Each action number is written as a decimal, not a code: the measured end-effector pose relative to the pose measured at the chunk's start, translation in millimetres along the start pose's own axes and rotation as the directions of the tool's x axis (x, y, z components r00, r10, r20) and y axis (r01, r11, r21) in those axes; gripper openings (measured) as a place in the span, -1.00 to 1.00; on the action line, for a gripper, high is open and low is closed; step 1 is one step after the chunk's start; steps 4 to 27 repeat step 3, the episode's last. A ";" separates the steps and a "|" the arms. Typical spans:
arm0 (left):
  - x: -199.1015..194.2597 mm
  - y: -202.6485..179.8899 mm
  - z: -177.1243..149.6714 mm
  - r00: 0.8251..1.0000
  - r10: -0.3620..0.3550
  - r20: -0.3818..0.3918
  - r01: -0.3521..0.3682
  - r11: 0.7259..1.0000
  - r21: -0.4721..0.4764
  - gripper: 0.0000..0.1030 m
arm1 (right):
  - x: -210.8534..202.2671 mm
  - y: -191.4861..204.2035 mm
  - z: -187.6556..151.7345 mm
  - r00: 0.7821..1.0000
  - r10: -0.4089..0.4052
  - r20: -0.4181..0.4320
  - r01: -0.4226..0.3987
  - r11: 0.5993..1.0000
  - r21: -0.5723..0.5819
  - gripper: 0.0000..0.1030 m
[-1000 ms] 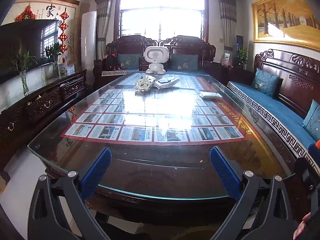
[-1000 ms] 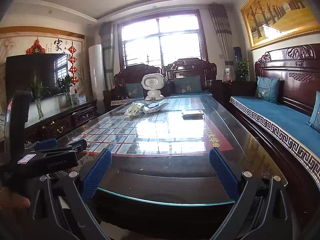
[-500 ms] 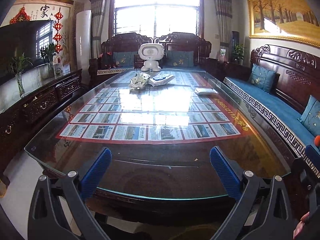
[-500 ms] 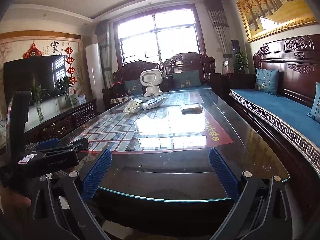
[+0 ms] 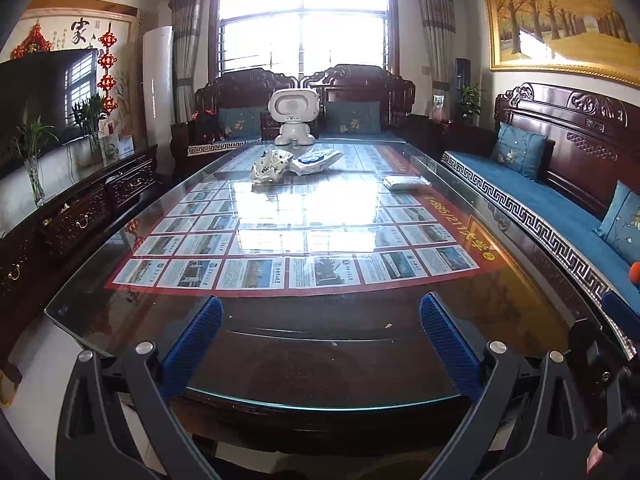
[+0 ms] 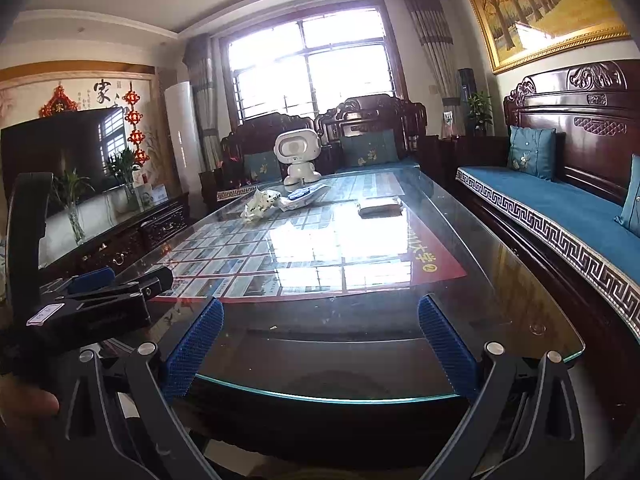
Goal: Collect trash
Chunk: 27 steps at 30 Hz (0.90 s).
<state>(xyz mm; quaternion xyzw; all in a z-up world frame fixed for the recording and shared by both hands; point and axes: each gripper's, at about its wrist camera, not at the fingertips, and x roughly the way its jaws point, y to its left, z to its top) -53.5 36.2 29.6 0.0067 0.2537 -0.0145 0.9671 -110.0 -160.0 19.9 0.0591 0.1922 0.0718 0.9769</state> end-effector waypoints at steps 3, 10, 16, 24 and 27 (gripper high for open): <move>11.3 2.4 2.3 1.000 -0.012 -0.016 0.012 1.000 -0.012 0.92 | 9.9 -0.3 0.3 1.000 -0.009 -0.012 0.009 1.000 -0.005 0.84; 11.3 2.4 2.3 1.000 -0.012 -0.016 0.012 1.000 -0.012 0.92 | 9.9 -0.3 0.3 1.000 -0.009 -0.012 0.009 1.000 -0.005 0.84; 11.3 2.4 2.3 1.000 -0.012 -0.016 0.012 1.000 -0.012 0.92 | 9.9 -0.3 0.3 1.000 -0.009 -0.012 0.009 1.000 -0.005 0.84; 11.3 2.4 2.3 1.000 -0.012 -0.016 0.012 1.000 -0.012 0.92 | 9.9 -0.3 0.3 1.000 -0.009 -0.012 0.009 1.000 -0.005 0.84; 11.3 2.4 2.3 1.000 -0.012 -0.016 0.012 1.000 -0.012 0.92 | 9.9 -0.3 0.3 1.000 -0.009 -0.012 0.009 1.000 -0.005 0.84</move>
